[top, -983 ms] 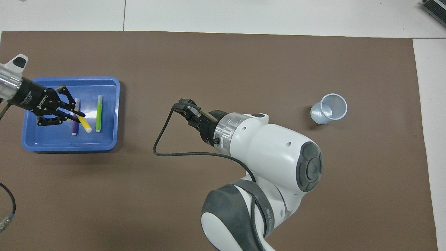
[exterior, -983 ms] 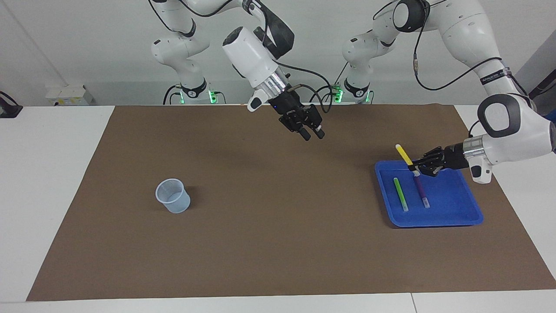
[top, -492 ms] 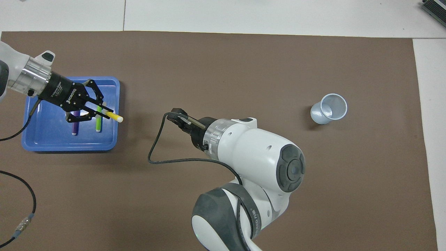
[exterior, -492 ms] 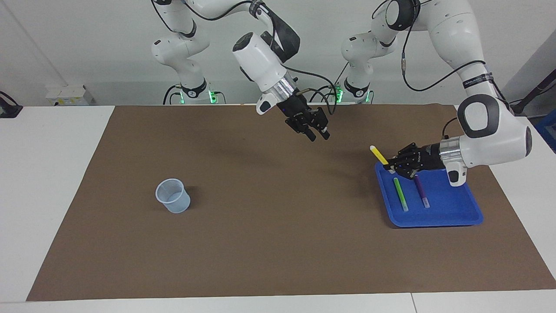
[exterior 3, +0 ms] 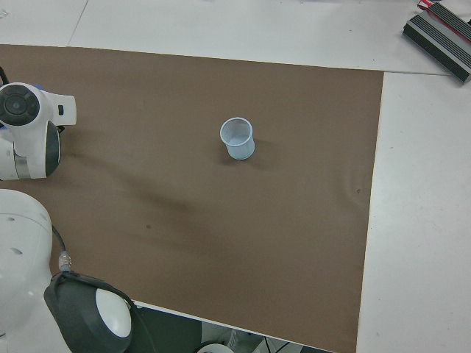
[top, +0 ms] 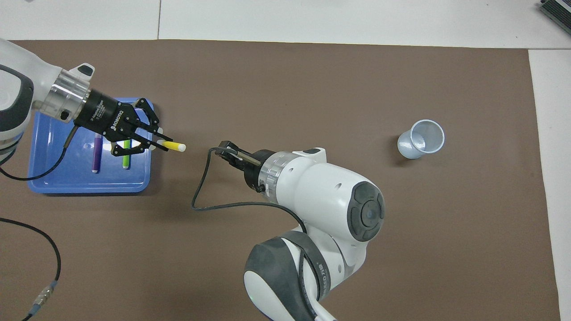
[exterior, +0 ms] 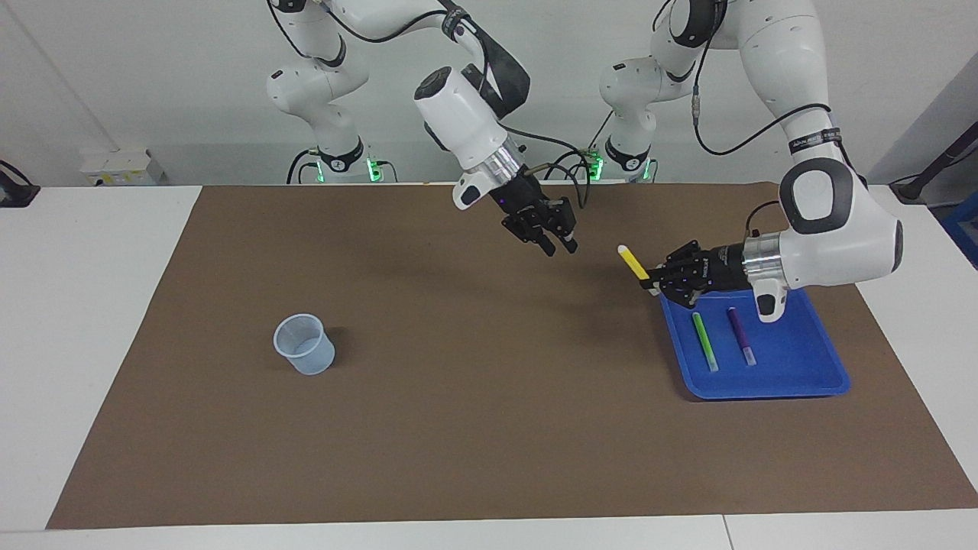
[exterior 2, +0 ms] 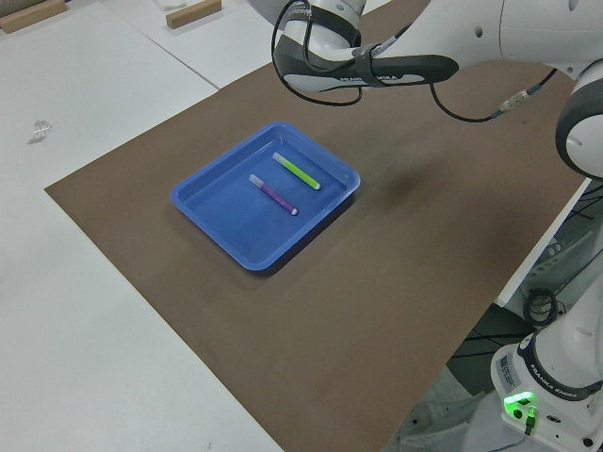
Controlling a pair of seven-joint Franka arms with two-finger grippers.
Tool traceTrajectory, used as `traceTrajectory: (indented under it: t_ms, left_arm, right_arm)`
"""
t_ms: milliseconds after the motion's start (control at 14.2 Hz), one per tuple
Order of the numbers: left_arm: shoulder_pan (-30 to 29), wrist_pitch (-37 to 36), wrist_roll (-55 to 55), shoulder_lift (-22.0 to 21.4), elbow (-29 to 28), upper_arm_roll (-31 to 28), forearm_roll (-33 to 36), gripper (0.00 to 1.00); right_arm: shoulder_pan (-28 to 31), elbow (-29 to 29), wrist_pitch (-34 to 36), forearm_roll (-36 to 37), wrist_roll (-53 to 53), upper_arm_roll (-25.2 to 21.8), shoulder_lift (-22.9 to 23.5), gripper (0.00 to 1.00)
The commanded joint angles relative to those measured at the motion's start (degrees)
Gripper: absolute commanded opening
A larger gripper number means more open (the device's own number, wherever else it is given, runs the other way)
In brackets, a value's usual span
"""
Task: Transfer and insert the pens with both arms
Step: 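Carry the yellow pen toward the right gripper with the left gripper, then close the right gripper on the yellow pen's free end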
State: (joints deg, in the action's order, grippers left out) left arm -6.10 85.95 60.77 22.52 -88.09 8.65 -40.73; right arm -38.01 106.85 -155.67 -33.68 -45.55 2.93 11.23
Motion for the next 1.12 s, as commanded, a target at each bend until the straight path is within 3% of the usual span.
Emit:
traceTrajectory:
  t_ms: [0,702,1054]
  left_arm:
    - [2.58,1.85,3.29,-2.3,-2.97,-1.0,-1.54,0.0]
    - [6.88,4.83,6.02,-3.8,-5.52,-0.83,-6.64,0.0]
    - [8.03,7.21,9.1,-3.88,-5.43,-0.74,-6.64,0.0]
  right_arm:
    - [-0.05,-3.3,-0.17,0.46,-1.38,0.06,1.42,0.47]
    - [-0.05,-4.28,0.71,0.98,-1.48,-0.03,2.04,0.45]
    - [0.13,-4.63,5.2,4.05,-0.59,-0.03,1.87,0.43]
